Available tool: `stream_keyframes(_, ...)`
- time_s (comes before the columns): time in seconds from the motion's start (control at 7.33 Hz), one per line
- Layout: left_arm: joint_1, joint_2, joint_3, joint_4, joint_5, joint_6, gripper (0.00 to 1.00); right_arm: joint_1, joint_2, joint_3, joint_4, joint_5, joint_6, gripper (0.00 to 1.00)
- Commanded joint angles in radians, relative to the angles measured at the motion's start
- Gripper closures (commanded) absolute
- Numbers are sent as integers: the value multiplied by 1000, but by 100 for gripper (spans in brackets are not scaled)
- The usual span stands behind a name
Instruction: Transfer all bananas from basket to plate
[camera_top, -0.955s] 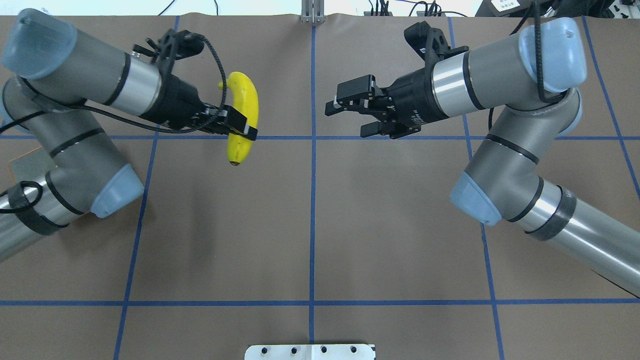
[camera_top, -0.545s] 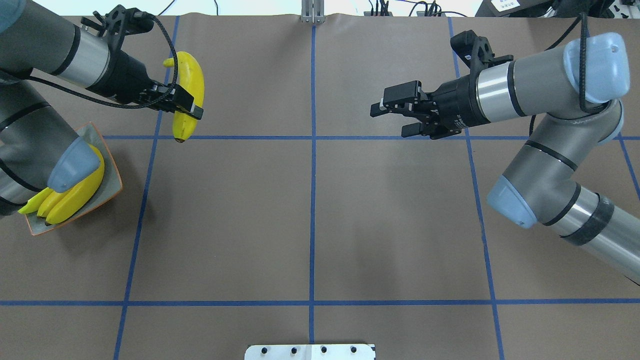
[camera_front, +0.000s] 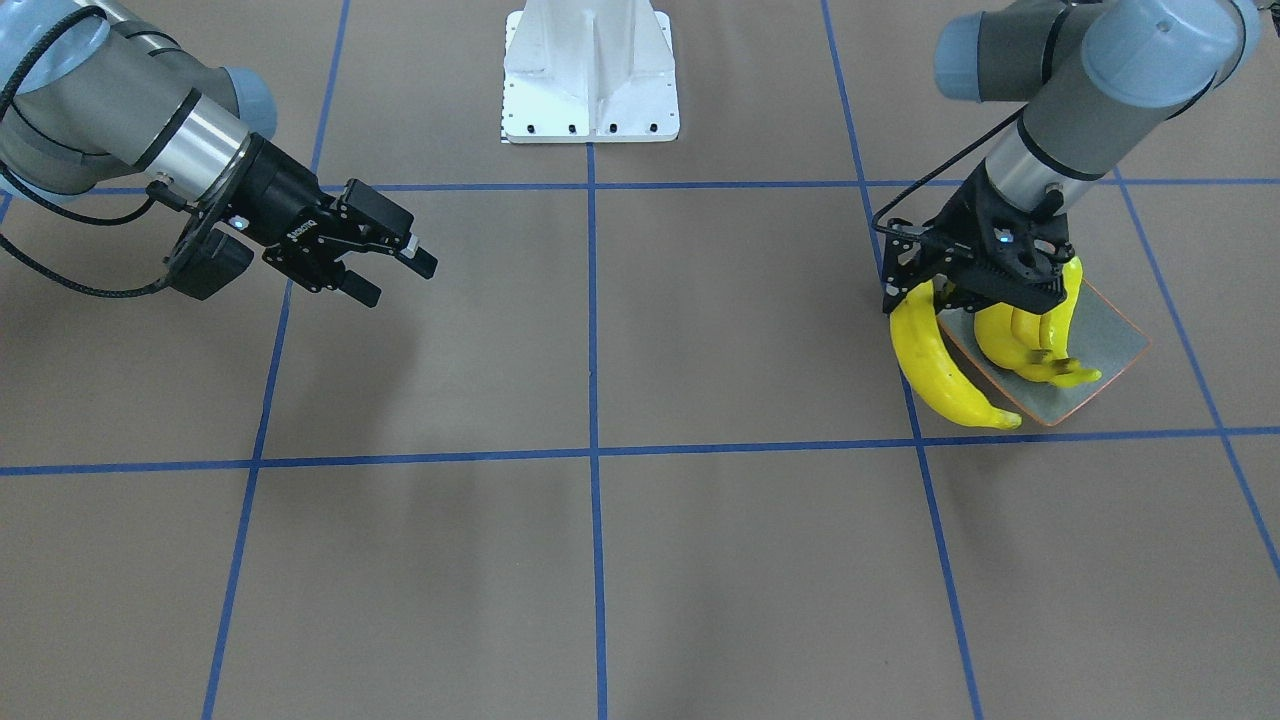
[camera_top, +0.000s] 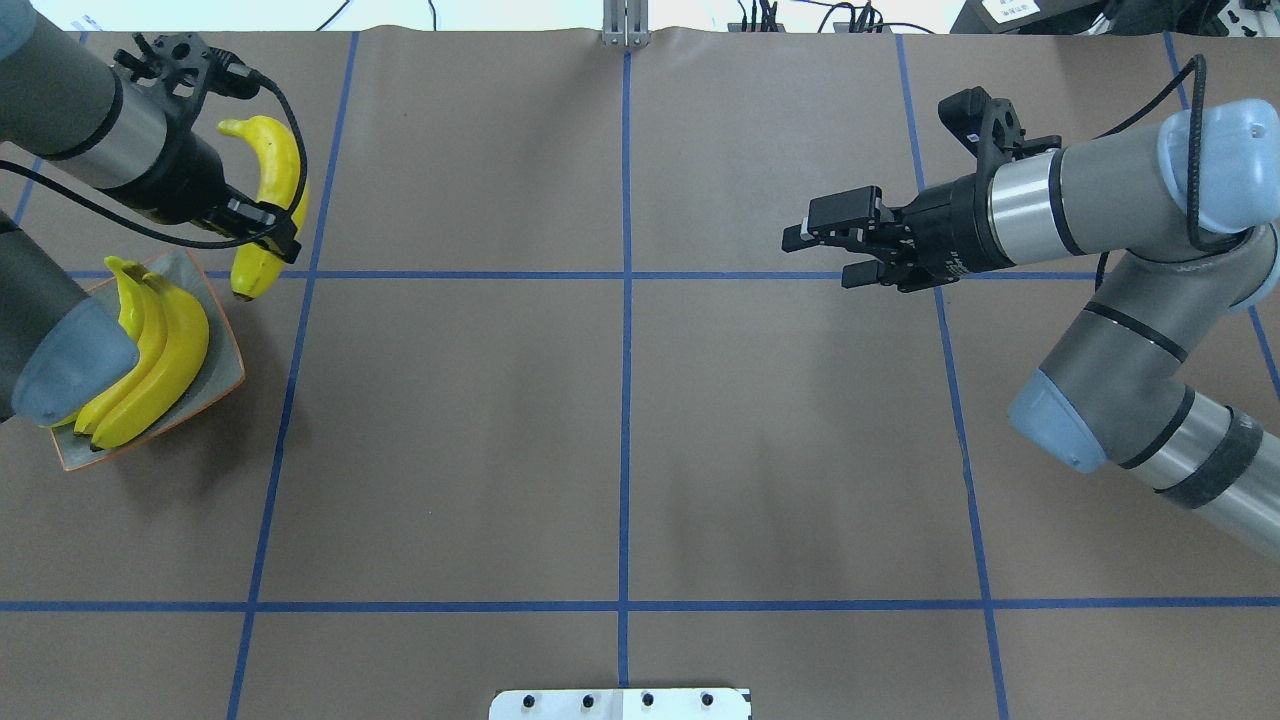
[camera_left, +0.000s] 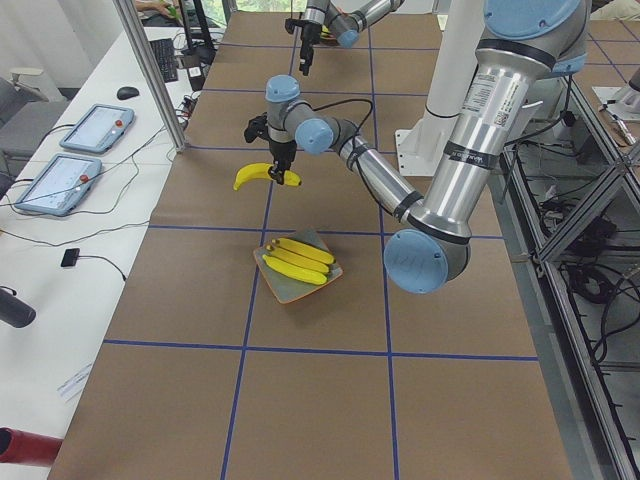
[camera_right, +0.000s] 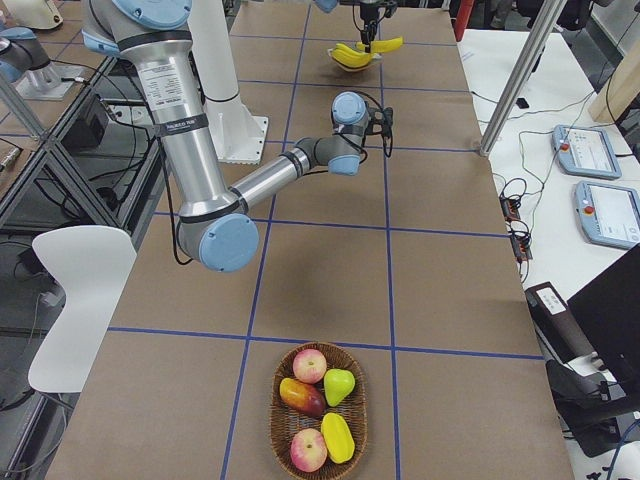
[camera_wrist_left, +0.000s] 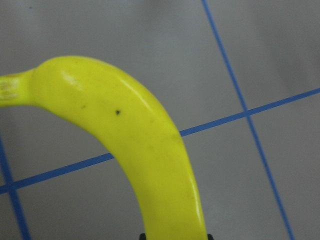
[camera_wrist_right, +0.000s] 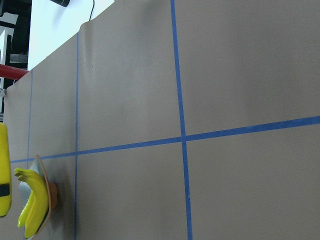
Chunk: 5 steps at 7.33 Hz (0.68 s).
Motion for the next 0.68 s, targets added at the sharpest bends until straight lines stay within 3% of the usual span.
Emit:
stream_keyframes(0.0, 5, 102, -38, 103, 190, 99, 100, -1, -17, -2, 11, -3, 0, 0)
stream_keyframes(0.55, 11, 239, -29, 104, 338, 233, 100, -2, -15, -3, 11, -15, 1, 0)
